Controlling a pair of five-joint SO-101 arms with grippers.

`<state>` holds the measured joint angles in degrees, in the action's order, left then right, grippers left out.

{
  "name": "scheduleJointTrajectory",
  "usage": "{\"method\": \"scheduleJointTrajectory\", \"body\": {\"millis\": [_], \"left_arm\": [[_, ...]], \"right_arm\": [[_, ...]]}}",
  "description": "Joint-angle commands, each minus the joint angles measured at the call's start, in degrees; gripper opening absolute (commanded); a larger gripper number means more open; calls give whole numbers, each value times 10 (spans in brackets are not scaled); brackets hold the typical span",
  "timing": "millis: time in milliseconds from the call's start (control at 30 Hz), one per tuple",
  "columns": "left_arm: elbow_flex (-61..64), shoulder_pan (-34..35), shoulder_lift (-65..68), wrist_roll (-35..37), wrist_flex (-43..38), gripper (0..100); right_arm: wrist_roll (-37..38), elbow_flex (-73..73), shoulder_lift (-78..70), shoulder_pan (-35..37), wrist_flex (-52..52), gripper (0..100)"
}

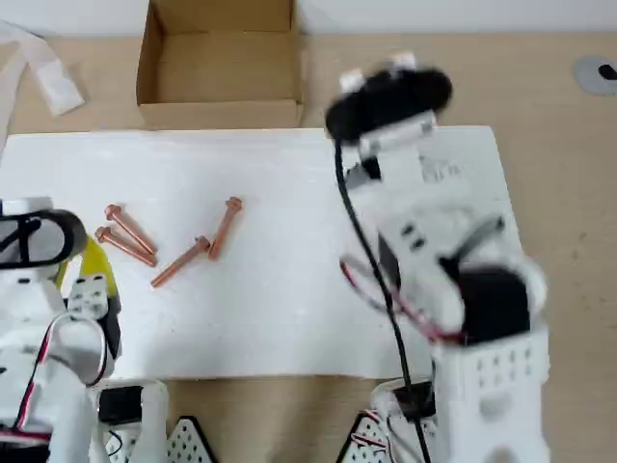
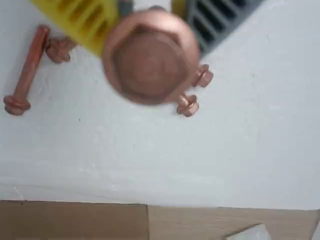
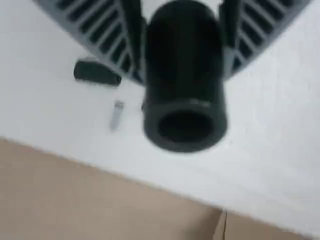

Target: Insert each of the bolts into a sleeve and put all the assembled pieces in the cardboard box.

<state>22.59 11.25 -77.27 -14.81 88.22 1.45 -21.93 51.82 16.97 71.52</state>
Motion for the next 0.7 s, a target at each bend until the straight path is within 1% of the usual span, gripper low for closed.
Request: {"method": "scheduleJointTrajectory", "body": {"millis": [0,100,167,267,300,367,467,533,567,667], "left_arm": [[16,7,0,-1,-44,5],[43,7,0,-1,-75,5],[60,7,0,-1,-97,5],[77,1,0,12,-131,5],[82,-9,0,30,-144,5],[95,-36,0,70,-173,5],[118,-89,0,113,-227,4],[132,-120,0,122,-262,4],[139,-134,0,121,-278,4],[158,-169,0,120,-315,4]], "right_arm": [[4,-205,156,-7,-135,10],[4,-345,275,-7,-233,10],[3,-418,354,-5,-270,10],[3,-502,465,31,-287,10],[-1,-524,502,50,-288,10],[-31,-561,573,92,-290,10],[-91,-578,582,136,-294,10],[-134,-569,563,153,-295,10],[-144,-569,561,163,-299,10],[-142,-575,561,207,-302,10]]}}
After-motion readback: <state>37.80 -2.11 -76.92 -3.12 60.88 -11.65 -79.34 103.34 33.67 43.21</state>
